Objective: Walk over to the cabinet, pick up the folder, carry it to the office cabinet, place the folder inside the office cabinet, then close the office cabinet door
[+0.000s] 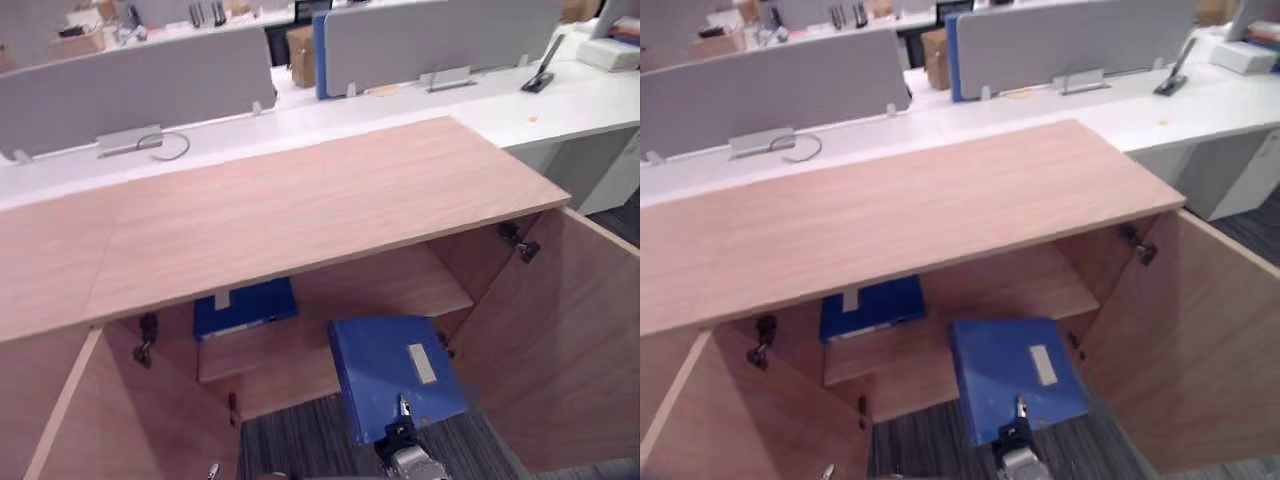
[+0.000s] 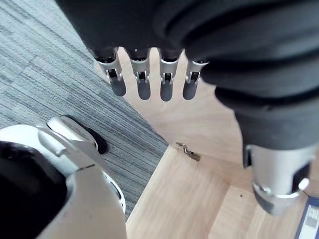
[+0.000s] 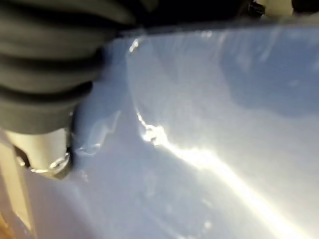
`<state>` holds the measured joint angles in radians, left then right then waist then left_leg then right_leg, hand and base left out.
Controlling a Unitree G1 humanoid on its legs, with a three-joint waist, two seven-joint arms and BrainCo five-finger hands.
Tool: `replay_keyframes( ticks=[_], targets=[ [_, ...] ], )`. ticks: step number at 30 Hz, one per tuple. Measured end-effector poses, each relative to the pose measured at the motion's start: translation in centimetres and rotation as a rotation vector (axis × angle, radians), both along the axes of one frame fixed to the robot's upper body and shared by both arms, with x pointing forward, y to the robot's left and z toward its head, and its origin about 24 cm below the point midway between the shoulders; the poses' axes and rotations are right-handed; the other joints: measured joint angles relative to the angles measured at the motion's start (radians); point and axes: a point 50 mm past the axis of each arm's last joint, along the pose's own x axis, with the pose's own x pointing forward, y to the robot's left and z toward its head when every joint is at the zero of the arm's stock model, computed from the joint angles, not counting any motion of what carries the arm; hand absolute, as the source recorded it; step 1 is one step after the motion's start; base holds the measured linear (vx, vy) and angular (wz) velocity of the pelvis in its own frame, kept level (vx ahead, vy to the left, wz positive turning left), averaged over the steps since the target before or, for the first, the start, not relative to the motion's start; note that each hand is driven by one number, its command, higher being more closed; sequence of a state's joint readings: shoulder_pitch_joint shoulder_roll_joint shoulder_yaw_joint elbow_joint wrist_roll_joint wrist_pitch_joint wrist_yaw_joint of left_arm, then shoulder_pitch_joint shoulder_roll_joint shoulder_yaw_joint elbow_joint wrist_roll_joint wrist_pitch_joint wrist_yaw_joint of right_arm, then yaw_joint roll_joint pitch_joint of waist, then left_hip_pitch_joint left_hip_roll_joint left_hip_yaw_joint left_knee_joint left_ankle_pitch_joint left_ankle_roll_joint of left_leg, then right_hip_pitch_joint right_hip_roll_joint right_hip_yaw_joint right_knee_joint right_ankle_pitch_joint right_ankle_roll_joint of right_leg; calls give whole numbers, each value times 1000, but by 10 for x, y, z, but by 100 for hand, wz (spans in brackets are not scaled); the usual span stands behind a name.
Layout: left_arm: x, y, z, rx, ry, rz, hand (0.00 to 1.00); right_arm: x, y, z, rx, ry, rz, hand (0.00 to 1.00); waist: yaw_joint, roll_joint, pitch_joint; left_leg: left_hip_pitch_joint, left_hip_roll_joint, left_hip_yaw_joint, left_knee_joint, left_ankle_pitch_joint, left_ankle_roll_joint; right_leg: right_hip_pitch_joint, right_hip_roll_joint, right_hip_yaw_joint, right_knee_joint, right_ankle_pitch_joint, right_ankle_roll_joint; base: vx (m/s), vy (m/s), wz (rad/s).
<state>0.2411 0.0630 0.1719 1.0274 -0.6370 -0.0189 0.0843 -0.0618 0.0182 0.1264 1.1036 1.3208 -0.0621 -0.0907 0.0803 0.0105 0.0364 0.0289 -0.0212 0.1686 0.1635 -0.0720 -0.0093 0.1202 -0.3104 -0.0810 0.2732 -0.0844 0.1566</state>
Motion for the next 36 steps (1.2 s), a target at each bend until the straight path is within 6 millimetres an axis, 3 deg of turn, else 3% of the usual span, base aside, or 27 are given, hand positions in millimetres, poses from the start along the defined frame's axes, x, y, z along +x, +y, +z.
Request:
replay_keyframes(
  ticks=[2,4,5,6,7,9,10,11,14,19,23,29,32,35,36],
  targets=[
    [0,1,0,5,5,-26,0,3,-7,1,-16,-14,-12,100,-2,3,3,51,-12,-25,-39,7,1,-92,-27,4,204,9,-13,110,120,-29],
    [2,3,1,14,6,-61,0,11,-10,6,-21,-54,-11,100,-23,10,31,105,-27,-30,-70,0,19,-153,-95,-96,386,26,-53,71,107,-8],
    [2,2,1,15,6,-69,0,12,-10,7,-21,-64,-8,100,-26,11,34,114,-26,-31,-75,2,22,-159,-105,-126,411,15,-51,15,67,2],
    [5,2,1,22,4,-98,0,15,-7,10,-9,-93,-2,100,-31,16,48,127,-18,-39,-76,3,24,-167,-106,-173,438,-58,-53,-23,13,8],
    [6,3,1,27,4,-117,0,18,-3,14,5,-130,4,100,-36,20,59,132,-5,-47,-74,3,24,-176,-81,-200,427,-109,-54,-42,-13,14],
    [8,4,2,36,-1,-136,0,22,-2,19,17,-179,3,100,-36,13,74,133,2,-65,-68,2,20,-183,-45,-203,331,-115,-55,-102,-108,21],
    [10,8,3,46,-11,-139,0,25,-1,22,21,-198,7,100,-33,-7,83,130,-11,-72,-62,-14,16,-185,-39,-198,226,-84,-66,-146,-167,17],
    [13,12,4,57,-20,-140,0,28,2,25,26,-220,14,100,-31,-33,102,132,-30,-84,-45,-29,-2,-171,-48,-192,186,-83,-25,-154,-184,9],
    [8,5,2,40,-10,-124,0,27,-2,28,18,-246,16,100,-41,-4,104,124,-5,-125,-17,-37,-19,-163,-24,-227,178,-112,-35,-43,-111,17],
    [-4,4,2,25,2,-39,0,23,-2,34,15,-289,25,100,-35,-6,97,93,61,-167,-2,-50,-53,-113,45,-304,106,-106,-47,14,-115,24],
    [-10,3,1,14,16,-14,0,26,-2,37,10,-319,49,100,-34,-6,84,76,66,-175,-3,-42,-67,-116,60,-310,78,-82,-54,113,0,5],
    [-8,7,1,23,25,-104,0,40,-26,44,-39,-368,-5,100,-36,-6,72,16,30,-217,8,-43,-65,-136,34,-332,63,-66,-39,96,61,19],
    [-1,8,2,36,6,-139,0,66,-46,59,-91,-452,-76,100,-36,-5,103,-45,-5,-241,97,-53,-53,-156,-21,-357,129,-67,-38,-24,120,42],
    [12,8,6,50,-47,-137,0,113,-52,96,-112,-625,-141,100,-33,2,162,-174,-32,-241,304,-122,-43,-237,-85,-357,290,-112,-29,-155,105,38],
    [17,8,7,55,-70,-135,0,131,-52,113,-92,-693,-186,100,-31,3,183,-241,-41,-238,402,-163,-36,-278,-115,-356,366,-153,-25,-218,54,43]
  ],
)
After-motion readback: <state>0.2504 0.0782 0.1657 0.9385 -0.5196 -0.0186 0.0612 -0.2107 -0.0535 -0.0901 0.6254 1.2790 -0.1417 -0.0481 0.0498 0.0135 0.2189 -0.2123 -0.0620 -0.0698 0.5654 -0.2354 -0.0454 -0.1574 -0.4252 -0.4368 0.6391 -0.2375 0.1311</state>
